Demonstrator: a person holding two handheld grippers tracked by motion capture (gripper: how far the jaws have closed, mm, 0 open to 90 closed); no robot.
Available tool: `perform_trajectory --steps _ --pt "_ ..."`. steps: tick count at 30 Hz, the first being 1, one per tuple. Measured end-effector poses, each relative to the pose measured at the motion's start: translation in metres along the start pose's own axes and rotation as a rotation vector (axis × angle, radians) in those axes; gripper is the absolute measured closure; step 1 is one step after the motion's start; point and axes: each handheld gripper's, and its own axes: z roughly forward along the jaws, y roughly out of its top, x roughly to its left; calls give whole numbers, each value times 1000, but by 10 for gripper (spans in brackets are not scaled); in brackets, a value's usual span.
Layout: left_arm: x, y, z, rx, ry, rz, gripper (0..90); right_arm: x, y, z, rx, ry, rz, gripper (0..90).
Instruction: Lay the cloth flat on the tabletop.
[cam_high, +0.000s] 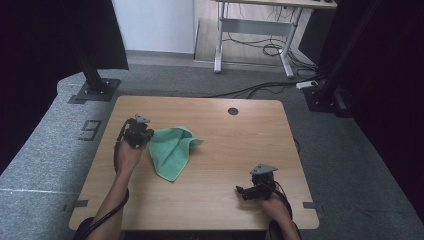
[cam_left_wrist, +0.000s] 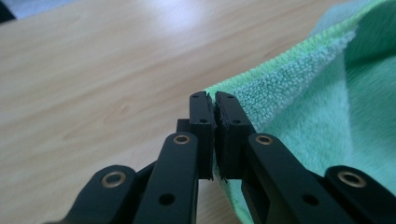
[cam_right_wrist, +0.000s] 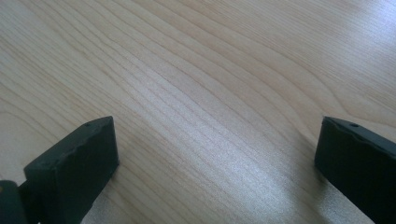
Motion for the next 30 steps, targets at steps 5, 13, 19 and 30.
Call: perform_trajectory --steps 5,13,19,30 --pt "11 -21 5 37 18 -31 856 0 0 0 1 0 3 0" --pt "9 -26 -4 -44 -1 -29 567 0 0 0 1 0 4 0" --pt "-19 -4 -11 -83 -110 68 399 0 0 0 1 0 3 0" --pt "-44 16 32 33 -168 146 504 0 0 0 1 0 3 0"
